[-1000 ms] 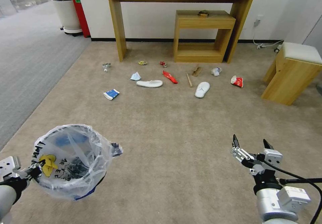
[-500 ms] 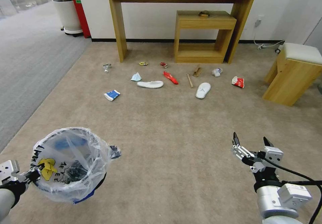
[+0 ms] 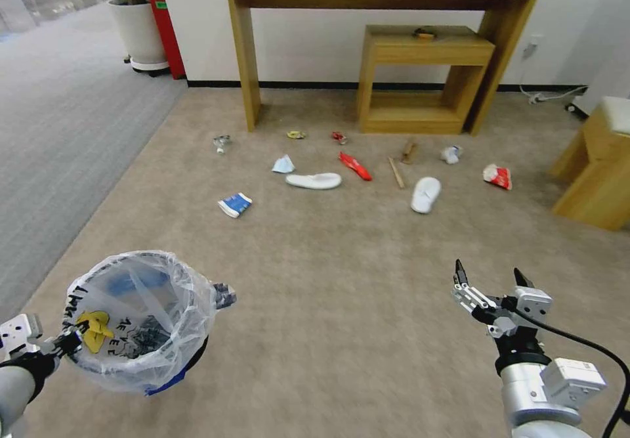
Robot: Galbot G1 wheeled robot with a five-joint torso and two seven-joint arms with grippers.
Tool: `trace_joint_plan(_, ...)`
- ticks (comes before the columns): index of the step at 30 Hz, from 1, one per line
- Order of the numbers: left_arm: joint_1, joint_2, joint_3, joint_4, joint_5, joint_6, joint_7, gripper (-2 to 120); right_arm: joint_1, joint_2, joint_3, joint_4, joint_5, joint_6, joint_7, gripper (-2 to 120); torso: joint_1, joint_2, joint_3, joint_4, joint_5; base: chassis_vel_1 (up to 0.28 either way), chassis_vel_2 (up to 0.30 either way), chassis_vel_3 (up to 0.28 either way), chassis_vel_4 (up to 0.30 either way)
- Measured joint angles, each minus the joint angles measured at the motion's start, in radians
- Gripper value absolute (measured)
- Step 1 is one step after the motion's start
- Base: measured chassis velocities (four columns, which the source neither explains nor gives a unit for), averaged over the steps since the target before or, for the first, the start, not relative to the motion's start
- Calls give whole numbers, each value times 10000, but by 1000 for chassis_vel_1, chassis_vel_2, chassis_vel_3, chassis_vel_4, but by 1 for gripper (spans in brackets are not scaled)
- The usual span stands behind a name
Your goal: Pick up the trash bin and place the garbage on the floor into it.
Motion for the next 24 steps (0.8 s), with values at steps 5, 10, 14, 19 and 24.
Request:
trace_joint_plan(5, -323, 70, 454, 62, 321, -1, -17, 0, 45, -36, 5, -63, 31, -4, 13, 100, 0, 0, -2, -1, -6, -39, 486, 48, -470)
trace_joint_plan(10, -508, 69, 759, 40, 451, -2, -58, 0, 57, -36, 25, -87, 60, -6, 33, 100, -1, 1, -1, 0, -5, -45, 468, 54, -467)
trace_joint_plan(14, -660, 34, 1047, -22, 542, -3, -171, 0, 99, -45, 40, -176, 117, -5, 55, 100, 0, 0, 0, 0, -2, -36, 450, 60, -472)
trace_joint_plan(19, -817, 31, 1250, -75, 533, -1, -302, 0, 185, -55, 27, -283, 128, -12, 62, 100, 0, 0, 0, 0, 4, -44, 447, 65, -461)
trace_joint_plan(24, -898, 96, 1297, -53, 508, -1, -328, 0, 241, -24, 2, -372, 112, -18, 53, 100, 1, 1, 0, 1, 7, -88, 443, 81, -445)
